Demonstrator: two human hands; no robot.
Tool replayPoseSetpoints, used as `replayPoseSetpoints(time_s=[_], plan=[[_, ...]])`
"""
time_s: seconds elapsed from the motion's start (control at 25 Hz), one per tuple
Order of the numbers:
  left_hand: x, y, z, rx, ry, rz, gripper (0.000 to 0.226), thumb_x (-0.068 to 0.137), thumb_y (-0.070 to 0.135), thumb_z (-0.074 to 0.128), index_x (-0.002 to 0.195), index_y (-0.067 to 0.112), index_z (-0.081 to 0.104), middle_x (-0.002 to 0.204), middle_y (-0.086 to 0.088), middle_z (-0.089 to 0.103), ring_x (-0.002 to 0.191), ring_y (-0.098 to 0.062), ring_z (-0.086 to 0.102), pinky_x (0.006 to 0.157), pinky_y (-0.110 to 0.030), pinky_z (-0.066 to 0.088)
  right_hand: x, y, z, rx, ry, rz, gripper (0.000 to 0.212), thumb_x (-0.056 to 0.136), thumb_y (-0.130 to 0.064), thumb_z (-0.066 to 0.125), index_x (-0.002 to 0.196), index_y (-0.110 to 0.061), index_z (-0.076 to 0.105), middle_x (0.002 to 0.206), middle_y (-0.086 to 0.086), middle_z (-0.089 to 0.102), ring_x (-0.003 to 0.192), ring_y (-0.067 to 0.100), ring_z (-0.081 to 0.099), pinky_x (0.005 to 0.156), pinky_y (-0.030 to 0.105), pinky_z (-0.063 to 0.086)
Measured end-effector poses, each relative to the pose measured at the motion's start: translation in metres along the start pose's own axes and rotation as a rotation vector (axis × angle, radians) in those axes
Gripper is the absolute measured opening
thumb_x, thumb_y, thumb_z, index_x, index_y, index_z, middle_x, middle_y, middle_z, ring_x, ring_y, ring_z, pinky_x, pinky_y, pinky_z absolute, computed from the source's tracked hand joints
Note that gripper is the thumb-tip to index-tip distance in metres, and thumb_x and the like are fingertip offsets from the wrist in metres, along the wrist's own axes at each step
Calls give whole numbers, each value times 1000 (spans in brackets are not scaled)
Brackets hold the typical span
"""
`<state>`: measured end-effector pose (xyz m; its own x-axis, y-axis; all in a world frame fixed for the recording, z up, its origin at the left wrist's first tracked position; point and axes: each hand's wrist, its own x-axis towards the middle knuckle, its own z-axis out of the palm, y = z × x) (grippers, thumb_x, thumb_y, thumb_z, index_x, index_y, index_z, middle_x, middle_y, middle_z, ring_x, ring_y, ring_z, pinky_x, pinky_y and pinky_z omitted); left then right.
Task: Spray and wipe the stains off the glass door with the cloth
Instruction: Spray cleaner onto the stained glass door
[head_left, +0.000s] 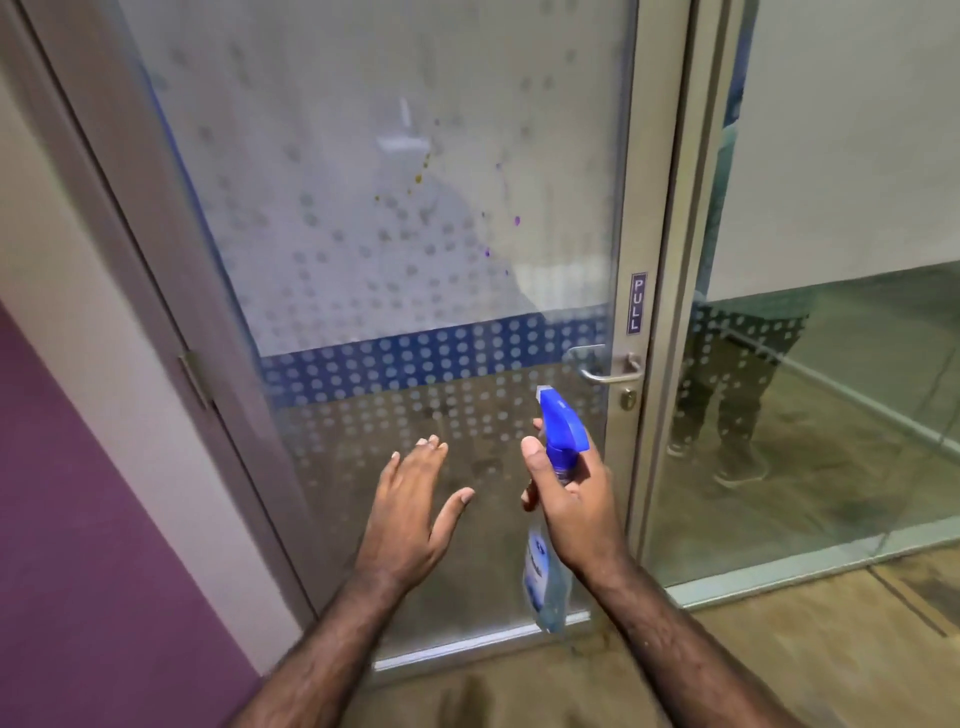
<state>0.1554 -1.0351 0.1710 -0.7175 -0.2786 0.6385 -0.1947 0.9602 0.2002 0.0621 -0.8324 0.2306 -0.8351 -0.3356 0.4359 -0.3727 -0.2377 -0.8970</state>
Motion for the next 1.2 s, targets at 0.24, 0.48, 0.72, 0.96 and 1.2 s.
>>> replayPoseSetpoints(time_s=[0.24, 0.48, 0.72, 0.96, 1.2], plan=[[131, -45, -34, 312, 205, -13, 75, 104, 59, 41, 153, 3, 50, 164, -16, 47, 156, -30, 41, 129, -59, 26, 111, -14, 29, -21, -61, -82, 20, 95, -47, 76, 113, -41, 69, 104, -4, 75, 75, 26, 78, 60, 44, 62], [229, -86, -80, 509, 252, -74, 83, 105, 61, 30, 161, -1, 34, 171, -21, 31, 161, -34, 27, 132, -60, 14, 179, -45, 72, -97, -125, -220, 18, 101, -45, 73, 109, -55, 62, 96, -6, 76, 79, 24, 78, 75, 55, 66], [277, -125, -103, 606, 254, -119, 88, 106, 64, 22, 165, 0, 17, 175, -21, 17, 165, -34, 13, 133, -60, 12, 213, -71, 111, -95, -98, -289, 10, 103, -53, 69, 104, -54, 59, 95, 0, 72, 86, 28, 75, 78, 54, 66], [281, -154, -101, 608, 268, -137, 90, 105, 66, 21, 166, 0, 15, 176, -21, 14, 165, -35, 10, 133, -60, 11, 216, -72, 125, -234, -90, -383, 35, 105, -51, 67, 90, -21, 62, 80, 3, 65, 68, 14, 58, 66, 35, 57], [276, -167, -98, 559, 258, -175, 86, 106, 62, 17, 166, 0, 18, 176, -21, 15, 165, -35, 11, 133, -60, 9, 189, -69, 127, -199, -114, -361, 26, 103, -49, 70, 89, -29, 63, 76, -10, 63, 67, 7, 63, 62, 24, 56]])
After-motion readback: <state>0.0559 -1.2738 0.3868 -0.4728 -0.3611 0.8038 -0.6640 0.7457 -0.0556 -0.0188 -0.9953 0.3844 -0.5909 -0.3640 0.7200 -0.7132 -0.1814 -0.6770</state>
